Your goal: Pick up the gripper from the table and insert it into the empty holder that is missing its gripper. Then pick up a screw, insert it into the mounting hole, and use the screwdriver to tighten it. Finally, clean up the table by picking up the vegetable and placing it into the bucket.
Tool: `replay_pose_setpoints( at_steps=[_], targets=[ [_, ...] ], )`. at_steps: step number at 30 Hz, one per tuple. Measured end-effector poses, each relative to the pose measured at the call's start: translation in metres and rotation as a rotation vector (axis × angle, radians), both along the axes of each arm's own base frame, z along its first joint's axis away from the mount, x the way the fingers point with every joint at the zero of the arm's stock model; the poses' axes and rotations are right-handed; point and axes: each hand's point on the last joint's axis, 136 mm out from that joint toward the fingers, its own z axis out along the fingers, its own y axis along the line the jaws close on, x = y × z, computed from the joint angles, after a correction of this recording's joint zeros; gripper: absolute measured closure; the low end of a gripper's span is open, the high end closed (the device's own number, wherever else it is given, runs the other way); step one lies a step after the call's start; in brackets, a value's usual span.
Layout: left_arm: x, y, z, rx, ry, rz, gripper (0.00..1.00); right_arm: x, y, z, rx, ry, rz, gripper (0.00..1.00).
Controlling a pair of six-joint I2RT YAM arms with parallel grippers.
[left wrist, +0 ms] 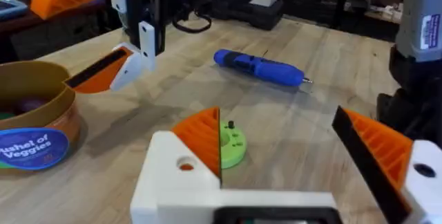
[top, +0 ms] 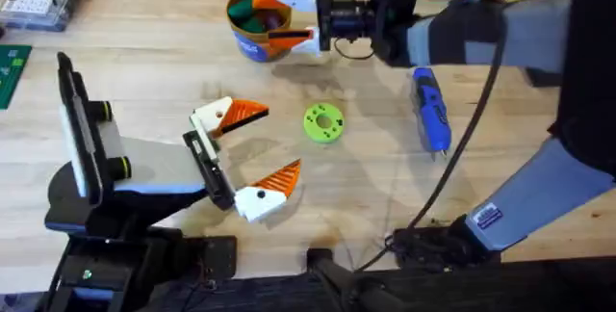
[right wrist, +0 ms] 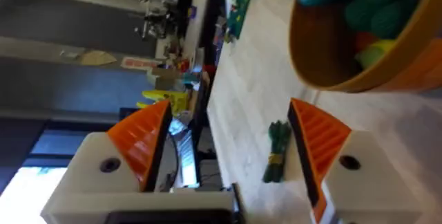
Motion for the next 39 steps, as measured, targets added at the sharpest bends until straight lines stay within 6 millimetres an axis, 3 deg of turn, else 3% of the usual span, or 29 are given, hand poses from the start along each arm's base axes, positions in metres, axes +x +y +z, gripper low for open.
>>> replay_pose_setpoints(
  at_steps=[4,8,14,19,23,32,36,39],
  targets=[
    [0.000,0.000,0.000,0.000,0.000,0.000,0.014,0.026,-0.025,-0.015,-0.133,-0.003,-0.076,0.013],
    [0.000,0.000,0.000,0.000,0.000,-0.001,0.015,0.027,-0.050,-0.024,-0.259,-0.012,-0.091,0.014],
    [0.000,0.000,0.000,0.000,0.000,-0.003,0.014,-0.008,-0.084,0.006,-0.455,-0.119,-0.095,0.013],
    [0.000,0.000,0.000,0.000,0.001,-0.003,0.014,-0.049,-0.117,0.043,-0.637,-0.231,-0.128,0.013],
    [-0.001,0.000,0.000,0.000,0.001,-0.003,0.014,-0.080,-0.145,0.058,-0.774,-0.265,-0.170,0.013],
    [0.000,0.000,0.000,0.000,0.001,-0.003,0.014,-0.155,-0.191,0.042,-1.112,-0.176,-0.133,0.013],
    [-0.001,0.000,0.000,0.000,0.001,-0.003,0.014,-0.172,-0.200,0.036,-1.235,-0.157,-0.127,0.014],
    [-0.001,0.000,0.000,0.000,0.001,-0.003,0.014,-0.173,-0.195,0.037,-1.274,-0.194,-0.129,0.013]
  ],
)
